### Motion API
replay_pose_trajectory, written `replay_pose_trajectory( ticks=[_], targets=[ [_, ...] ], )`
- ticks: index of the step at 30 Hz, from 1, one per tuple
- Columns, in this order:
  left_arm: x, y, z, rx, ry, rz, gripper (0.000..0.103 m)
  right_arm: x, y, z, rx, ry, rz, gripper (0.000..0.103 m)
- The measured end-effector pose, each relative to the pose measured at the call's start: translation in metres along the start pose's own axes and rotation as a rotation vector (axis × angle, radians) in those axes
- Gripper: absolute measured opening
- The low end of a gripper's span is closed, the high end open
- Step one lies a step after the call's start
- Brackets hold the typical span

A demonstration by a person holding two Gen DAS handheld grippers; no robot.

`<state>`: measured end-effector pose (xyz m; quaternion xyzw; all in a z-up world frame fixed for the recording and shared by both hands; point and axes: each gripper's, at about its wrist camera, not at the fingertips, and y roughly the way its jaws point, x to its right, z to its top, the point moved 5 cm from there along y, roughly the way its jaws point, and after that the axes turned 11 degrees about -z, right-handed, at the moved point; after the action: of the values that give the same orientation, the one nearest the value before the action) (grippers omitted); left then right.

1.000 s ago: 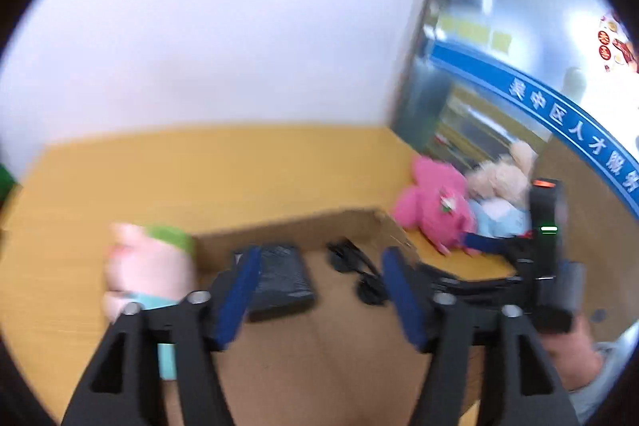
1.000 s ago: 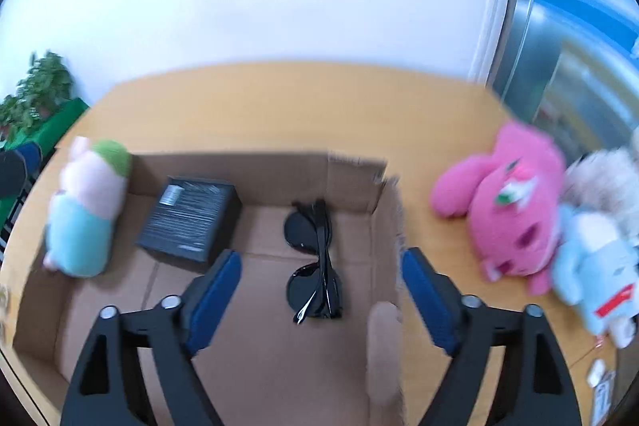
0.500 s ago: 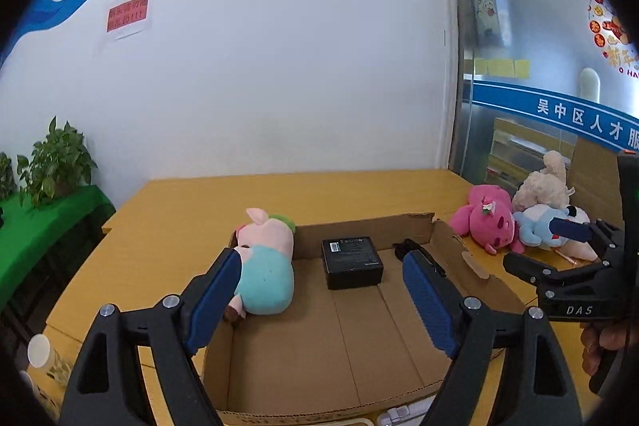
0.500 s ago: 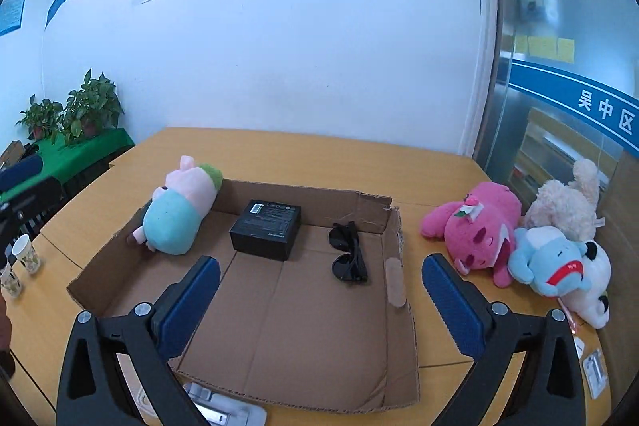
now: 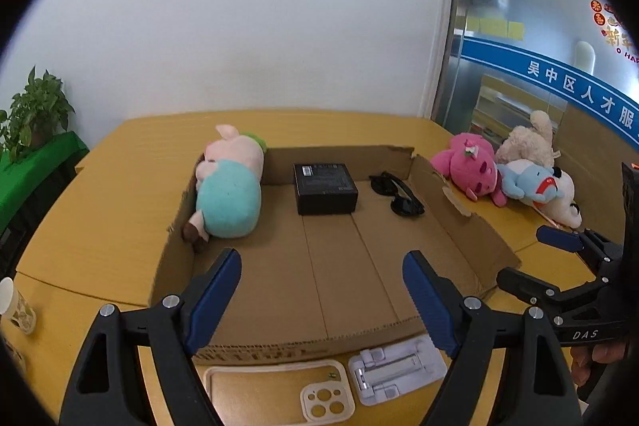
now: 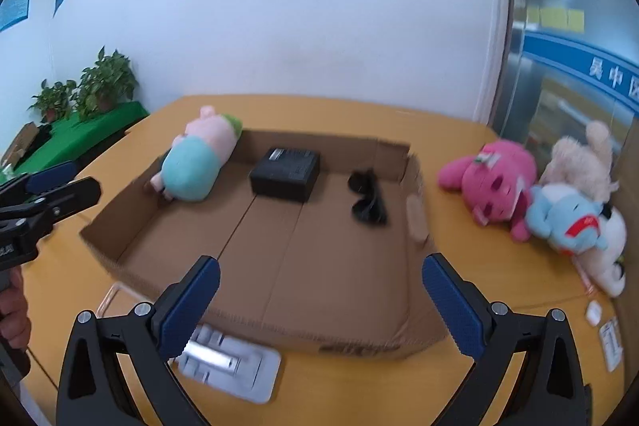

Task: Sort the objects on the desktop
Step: 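Withdraw both grippers from the box toward the grey phone stand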

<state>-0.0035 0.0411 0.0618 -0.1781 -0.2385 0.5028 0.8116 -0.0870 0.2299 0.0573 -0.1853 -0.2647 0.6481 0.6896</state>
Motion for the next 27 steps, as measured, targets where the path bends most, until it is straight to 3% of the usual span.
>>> replay_pose_trajectory(
  ticks=[7,10,13,16,21,27],
  targets=[
    [0.002,0.022,-0.044,-0.125,-0.013,-0.037,0.083,-0.020,0.035,-0.082,-0.182,-0.039,0.150,0.103],
    [0.000,0.033,-0.063,-0.190,-0.030,-0.056,0.083,-0.035,0.056,-0.112,-0.258,-0.052,0.185,0.098],
    [0.001,0.038,-0.077,-0.228,-0.040,-0.065,0.083,-0.043,0.071,-0.127,-0.300,-0.043,0.201,0.079],
    [0.003,0.041,-0.085,-0.253,-0.042,-0.070,0.083,-0.044,0.078,-0.127,-0.297,-0.024,0.229,0.074],
    [0.008,0.048,-0.092,-0.286,-0.047,-0.092,0.083,-0.051,0.074,-0.124,-0.289,-0.031,0.318,0.041],
    [0.021,0.054,-0.097,-0.310,-0.026,-0.137,0.083,-0.041,0.073,-0.128,-0.294,0.050,0.329,0.034]
  ],
)
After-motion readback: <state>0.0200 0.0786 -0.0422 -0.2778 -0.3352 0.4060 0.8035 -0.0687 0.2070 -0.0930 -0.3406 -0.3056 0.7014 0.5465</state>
